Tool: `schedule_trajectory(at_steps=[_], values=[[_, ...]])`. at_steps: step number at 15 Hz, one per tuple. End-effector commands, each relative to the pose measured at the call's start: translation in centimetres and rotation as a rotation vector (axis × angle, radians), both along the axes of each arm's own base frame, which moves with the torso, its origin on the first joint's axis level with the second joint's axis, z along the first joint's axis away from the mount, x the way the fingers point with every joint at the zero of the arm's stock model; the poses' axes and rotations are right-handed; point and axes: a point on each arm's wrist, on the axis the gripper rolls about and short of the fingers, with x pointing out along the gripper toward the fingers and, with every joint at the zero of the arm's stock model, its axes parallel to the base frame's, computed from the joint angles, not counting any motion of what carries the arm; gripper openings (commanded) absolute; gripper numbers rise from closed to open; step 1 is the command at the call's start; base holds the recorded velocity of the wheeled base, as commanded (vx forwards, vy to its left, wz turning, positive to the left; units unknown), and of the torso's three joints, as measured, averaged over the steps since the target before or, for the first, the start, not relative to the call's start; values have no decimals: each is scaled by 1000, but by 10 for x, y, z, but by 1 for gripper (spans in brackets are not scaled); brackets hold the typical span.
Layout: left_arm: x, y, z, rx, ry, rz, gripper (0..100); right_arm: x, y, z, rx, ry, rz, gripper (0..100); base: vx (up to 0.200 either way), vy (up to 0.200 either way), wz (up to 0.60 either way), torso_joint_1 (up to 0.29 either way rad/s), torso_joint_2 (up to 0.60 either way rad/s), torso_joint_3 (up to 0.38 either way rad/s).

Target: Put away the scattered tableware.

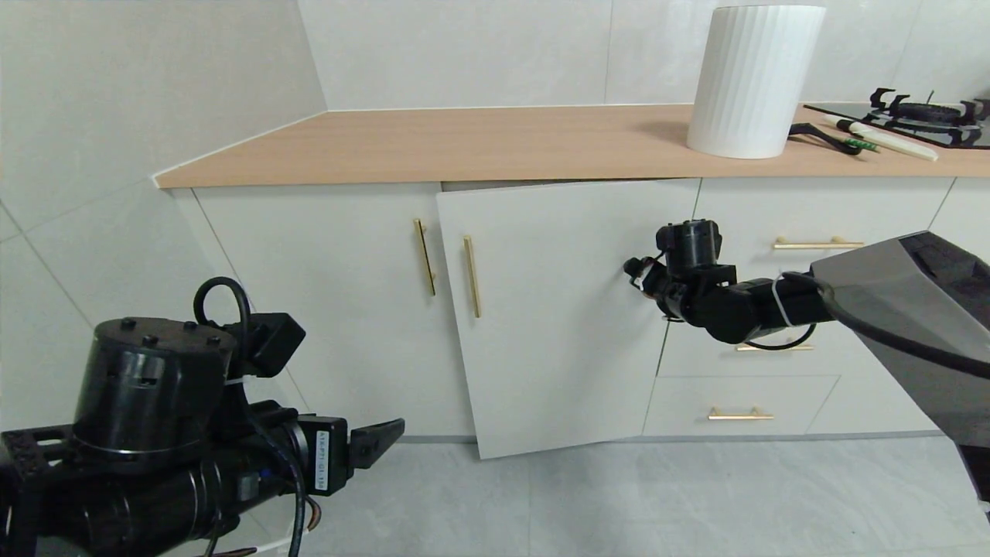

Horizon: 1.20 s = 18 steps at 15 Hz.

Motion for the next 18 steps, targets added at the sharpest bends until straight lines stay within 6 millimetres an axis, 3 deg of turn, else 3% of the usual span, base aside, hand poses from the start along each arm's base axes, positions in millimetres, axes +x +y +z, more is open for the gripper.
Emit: schedule_trajectory(at_steps=[1,5,12,14,15,16,18], values=[[1,0,-1,1,4,1,100,7,-3,-3,-2,-11,-25,100,0,0,0,0,0,0],[1,0,-1,2,3,0,100,18,-13,-3,-6,-31,-82,100,0,0,0,0,0,0],[0,0,0,0,1,0,100,13,-14,6,-7,-41,-93,100,0,0,0,0,0,0],[0,0,0,0,-1,0,100,-8,-15,14,-21,-7,-58,100,0,0,0,0,0,0],[0,0,0,0,-1,0,100,-8,-15,14,-21,-7,-58,100,0,0,0,0,0,0],[-2,1,3,-7,-12,0,100,-52,-9,48,-18,-13,53,100,0,0,0,0,0,0],[-5,3,7,-16,-30,0,100,-81,-16,79,-47,-57,76,100,0,0,0,0,0,0]])
